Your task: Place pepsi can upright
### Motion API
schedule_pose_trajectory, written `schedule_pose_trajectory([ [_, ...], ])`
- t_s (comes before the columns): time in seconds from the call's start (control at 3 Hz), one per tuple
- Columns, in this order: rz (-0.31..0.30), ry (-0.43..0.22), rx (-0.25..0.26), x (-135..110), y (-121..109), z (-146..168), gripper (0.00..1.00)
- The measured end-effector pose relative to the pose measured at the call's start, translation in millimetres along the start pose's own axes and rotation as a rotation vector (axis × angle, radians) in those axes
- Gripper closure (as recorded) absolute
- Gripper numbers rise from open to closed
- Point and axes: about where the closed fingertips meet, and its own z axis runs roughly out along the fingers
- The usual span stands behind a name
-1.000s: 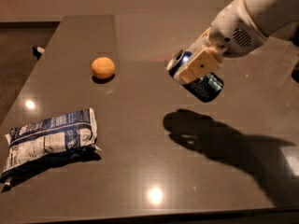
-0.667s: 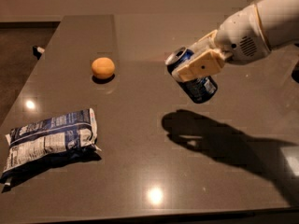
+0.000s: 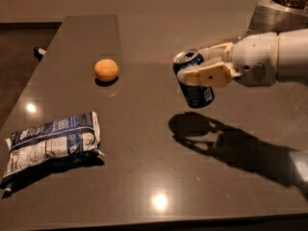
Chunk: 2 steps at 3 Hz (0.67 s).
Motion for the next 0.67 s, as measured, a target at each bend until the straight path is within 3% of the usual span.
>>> schedule_pose_trajectory([
  [0.67,0.084,-0.236,0.081,28,-5,1,1.00],
])
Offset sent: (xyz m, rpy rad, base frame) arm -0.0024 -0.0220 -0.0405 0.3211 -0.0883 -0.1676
